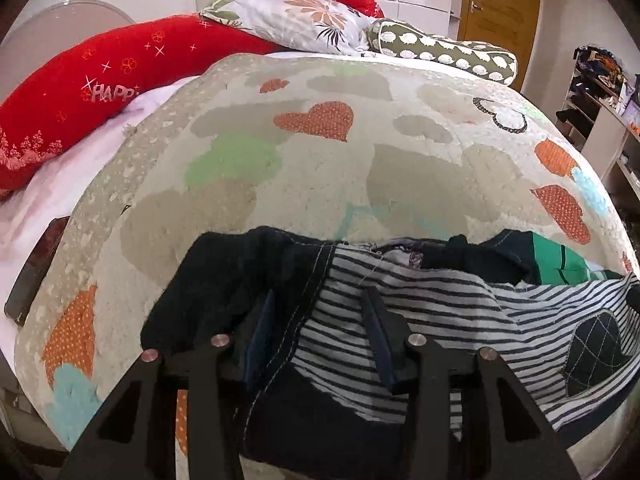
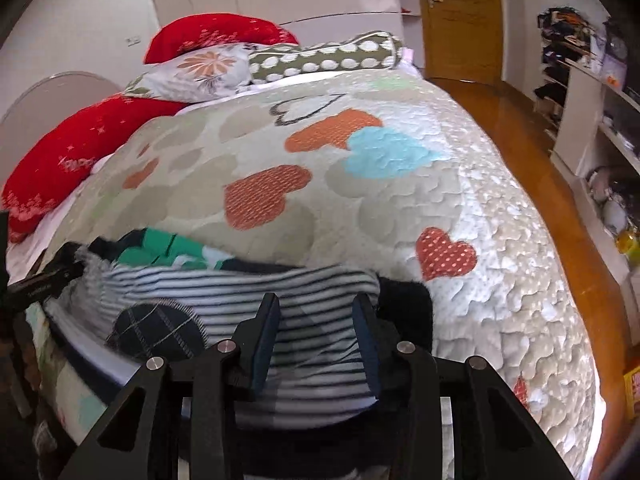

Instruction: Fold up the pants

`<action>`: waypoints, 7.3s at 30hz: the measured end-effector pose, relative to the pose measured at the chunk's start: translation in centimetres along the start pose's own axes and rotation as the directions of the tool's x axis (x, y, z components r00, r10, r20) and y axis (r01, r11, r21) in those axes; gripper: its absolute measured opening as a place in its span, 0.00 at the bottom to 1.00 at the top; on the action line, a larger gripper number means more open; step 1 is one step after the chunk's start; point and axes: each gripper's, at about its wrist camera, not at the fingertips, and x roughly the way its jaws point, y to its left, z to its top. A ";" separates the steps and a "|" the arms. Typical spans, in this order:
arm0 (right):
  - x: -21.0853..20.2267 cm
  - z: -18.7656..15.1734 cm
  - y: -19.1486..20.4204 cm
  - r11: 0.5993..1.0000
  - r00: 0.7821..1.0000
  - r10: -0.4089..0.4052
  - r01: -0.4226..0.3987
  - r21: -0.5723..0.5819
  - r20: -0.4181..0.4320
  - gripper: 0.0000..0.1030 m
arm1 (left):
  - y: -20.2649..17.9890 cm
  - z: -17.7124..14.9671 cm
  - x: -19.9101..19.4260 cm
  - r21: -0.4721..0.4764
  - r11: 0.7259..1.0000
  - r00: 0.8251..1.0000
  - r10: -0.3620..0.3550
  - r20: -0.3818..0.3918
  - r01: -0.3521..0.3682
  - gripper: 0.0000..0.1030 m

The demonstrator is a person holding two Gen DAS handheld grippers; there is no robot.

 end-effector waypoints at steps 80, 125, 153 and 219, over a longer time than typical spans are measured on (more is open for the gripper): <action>-3.9 -4.2 -3.5 0.958 0.974 0.204 -0.220 0.184 0.103 0.22 | -33.5 3.5 -0.6 0.374 0.723 0.794 -0.403 -0.455 0.581 0.13; 5.3 0.8 17.9 0.942 0.973 0.114 -0.170 -0.289 -0.202 0.25 | 7.9 -1.7 -7.8 -0.381 0.901 0.977 -0.206 0.045 0.208 0.65; 14.3 7.5 34.4 0.916 0.743 0.177 -0.364 -0.168 -0.646 0.71 | 14.8 -6.5 -4.9 -0.517 0.812 0.956 -0.289 0.049 0.272 0.51; 1.1 3.5 5.3 0.745 0.784 0.617 -0.558 0.366 -0.061 0.50 | -9.4 -4.5 -5.5 -0.026 0.929 0.918 -0.368 -0.148 0.369 0.47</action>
